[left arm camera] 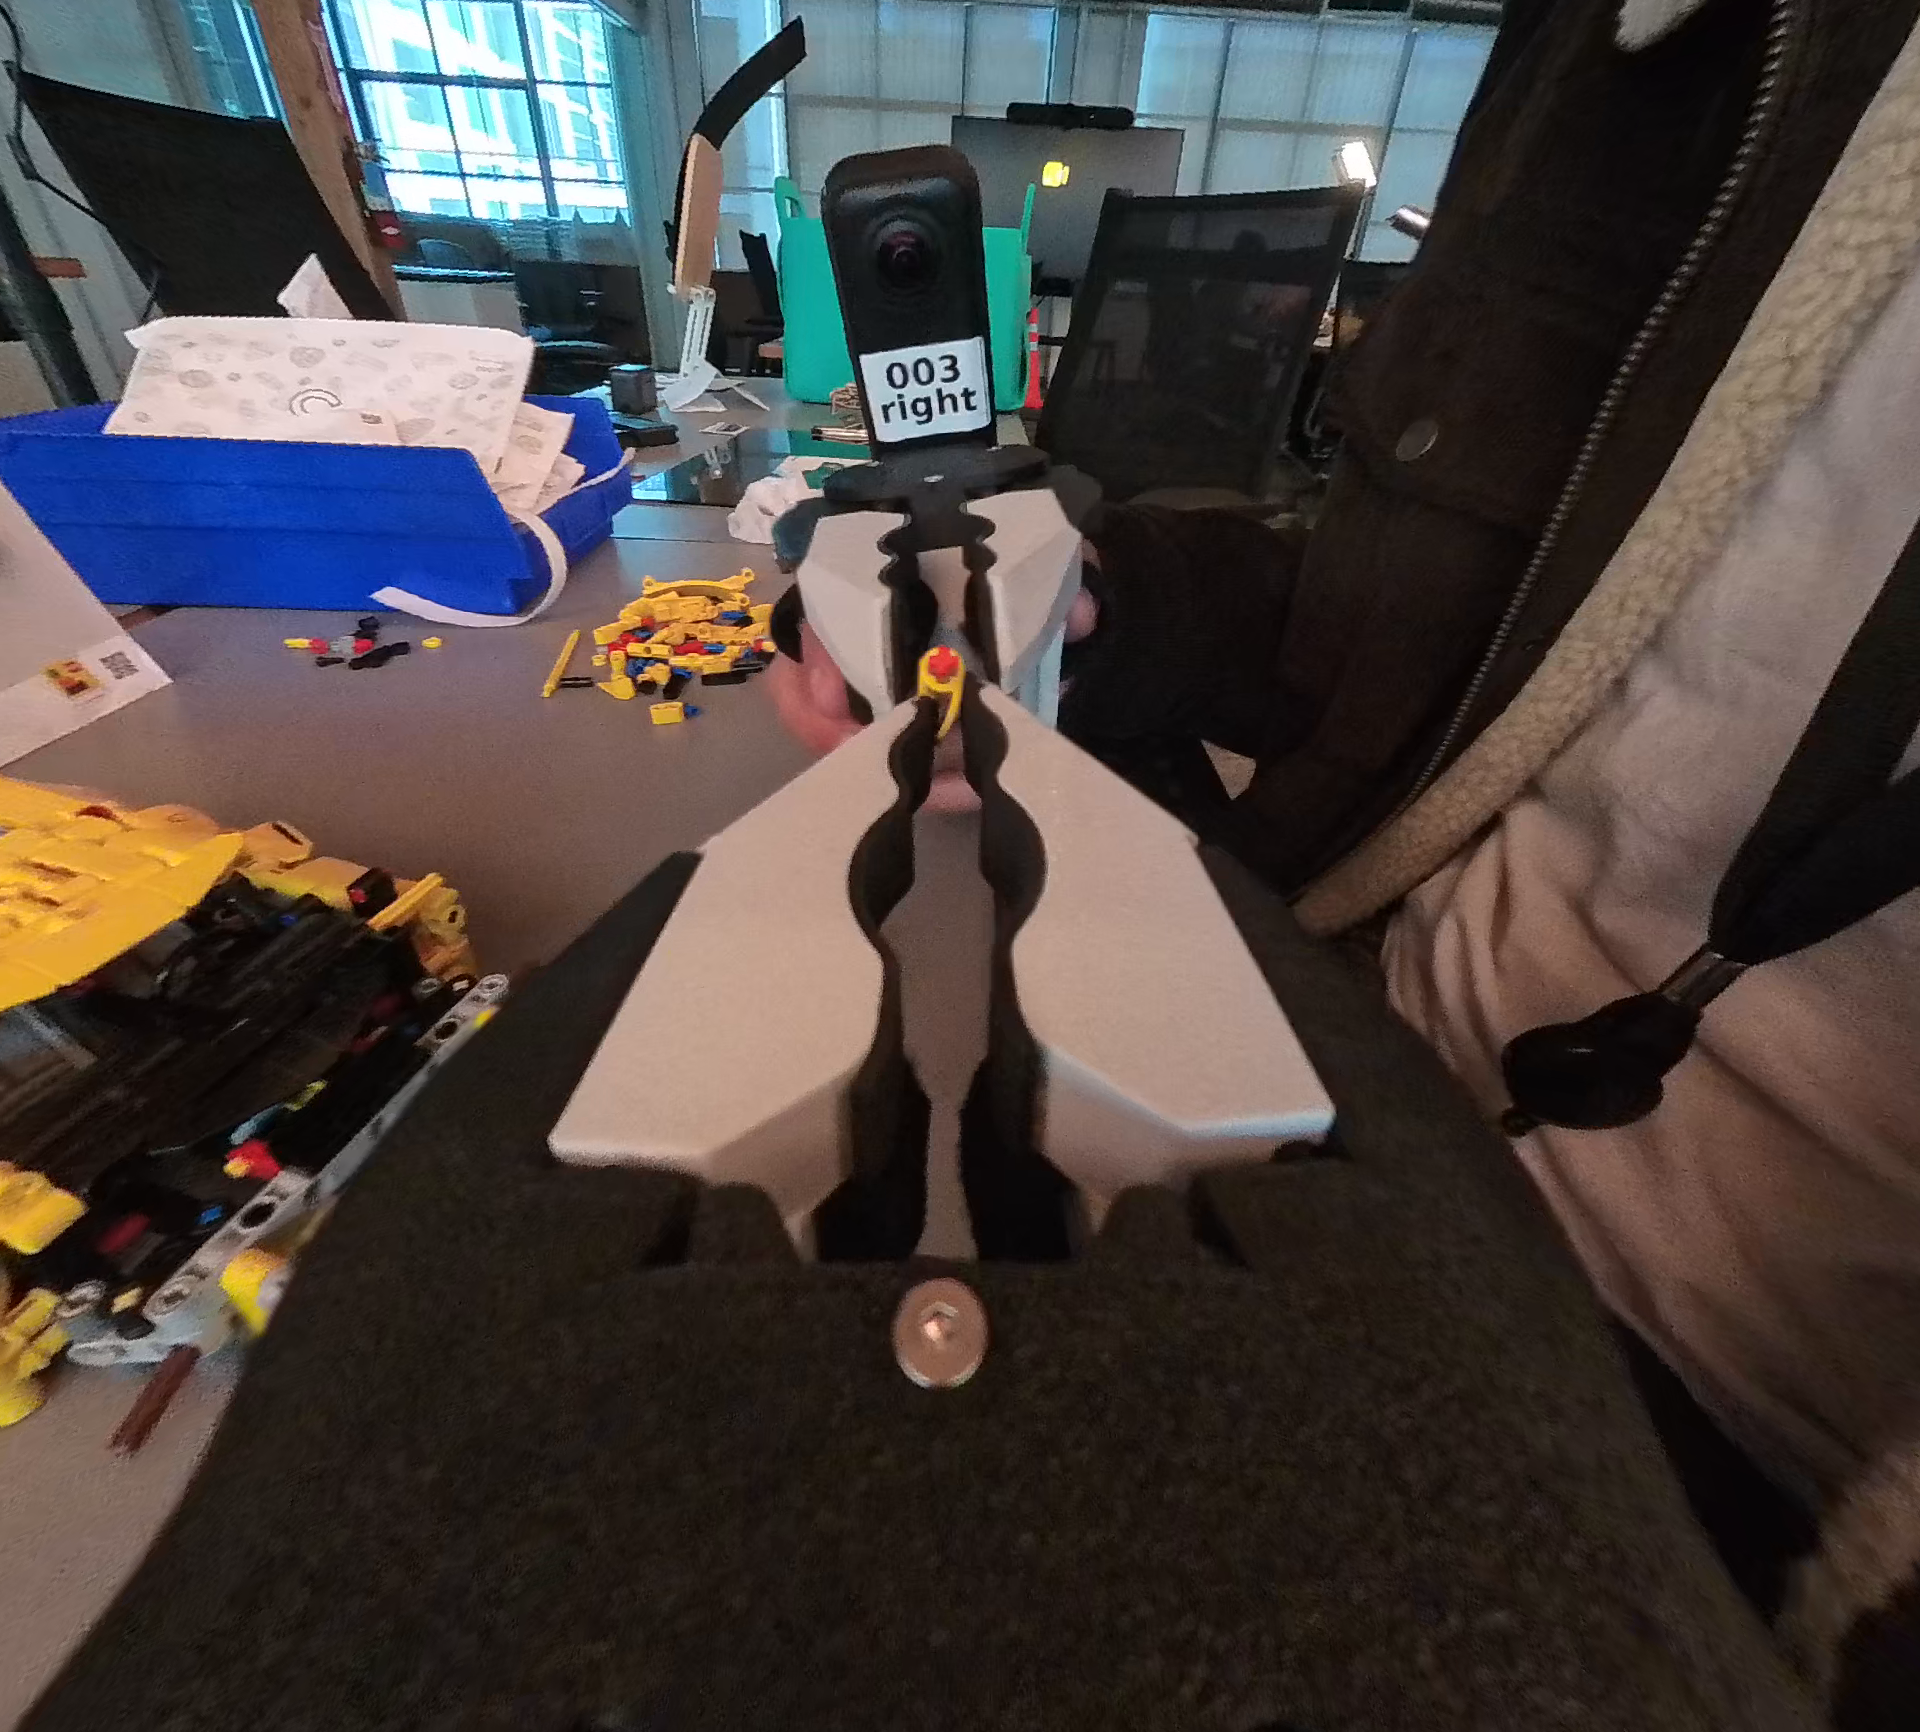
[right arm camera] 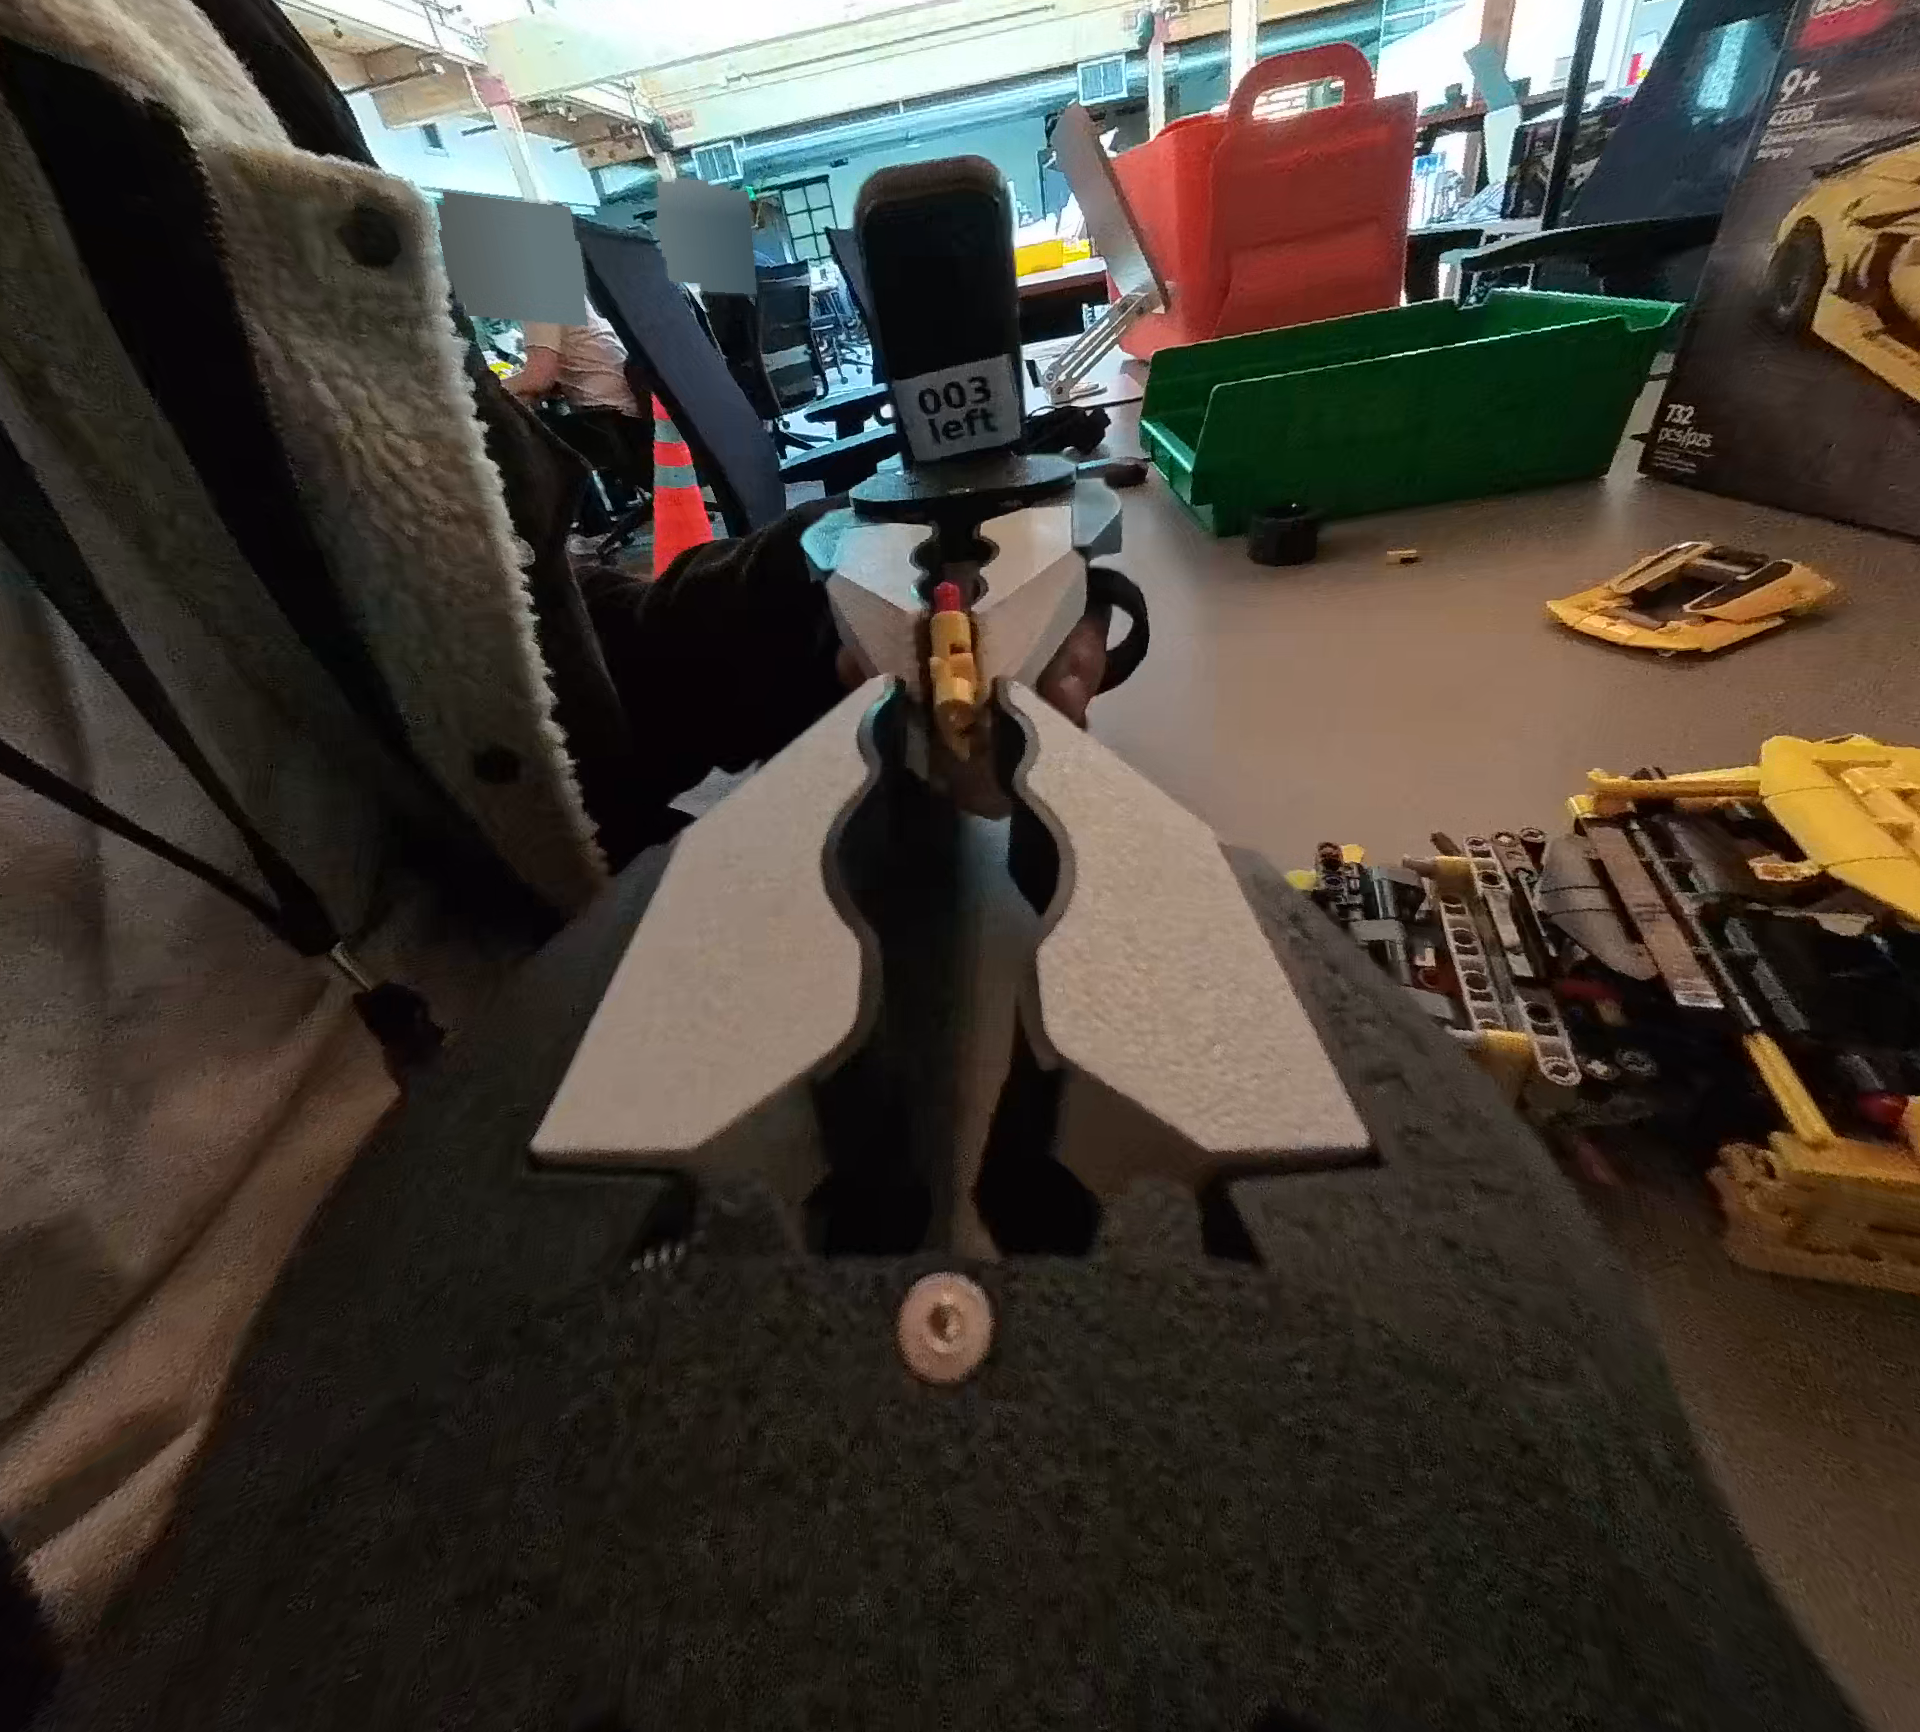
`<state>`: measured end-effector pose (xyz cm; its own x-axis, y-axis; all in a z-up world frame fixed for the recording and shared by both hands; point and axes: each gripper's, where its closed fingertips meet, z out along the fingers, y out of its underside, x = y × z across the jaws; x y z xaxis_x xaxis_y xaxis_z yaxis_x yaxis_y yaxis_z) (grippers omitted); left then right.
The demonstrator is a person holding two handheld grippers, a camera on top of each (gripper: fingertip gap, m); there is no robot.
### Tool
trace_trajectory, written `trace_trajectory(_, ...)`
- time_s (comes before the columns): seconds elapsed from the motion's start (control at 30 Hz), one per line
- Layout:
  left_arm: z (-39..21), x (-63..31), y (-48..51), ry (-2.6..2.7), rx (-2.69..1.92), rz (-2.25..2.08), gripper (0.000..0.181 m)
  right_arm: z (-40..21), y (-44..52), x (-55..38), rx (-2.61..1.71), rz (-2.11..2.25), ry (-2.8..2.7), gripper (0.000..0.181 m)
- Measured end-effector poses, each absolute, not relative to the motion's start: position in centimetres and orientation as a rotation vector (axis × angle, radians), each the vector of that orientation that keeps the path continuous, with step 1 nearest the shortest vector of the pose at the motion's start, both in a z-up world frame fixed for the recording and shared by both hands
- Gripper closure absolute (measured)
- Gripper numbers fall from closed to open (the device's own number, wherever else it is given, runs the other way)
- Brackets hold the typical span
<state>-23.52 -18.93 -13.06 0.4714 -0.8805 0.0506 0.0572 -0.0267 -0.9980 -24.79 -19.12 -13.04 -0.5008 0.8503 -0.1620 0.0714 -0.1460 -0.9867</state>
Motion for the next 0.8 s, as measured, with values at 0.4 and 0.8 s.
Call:
trace_trajectory(0.4,-12.9,-23.5,-19.4,0.756,-1.428,-1.028,0.177,-13.0,-19.2,-24.3,-1.05,1.74,-1.563,0.175)
trace_trajectory(0.8,-13.1,-24.9,-17.9,0.663,-1.474,-0.983,0.168,-14.1,-17.3,-24.6,-1.099,1.548,-1.555,0.175)
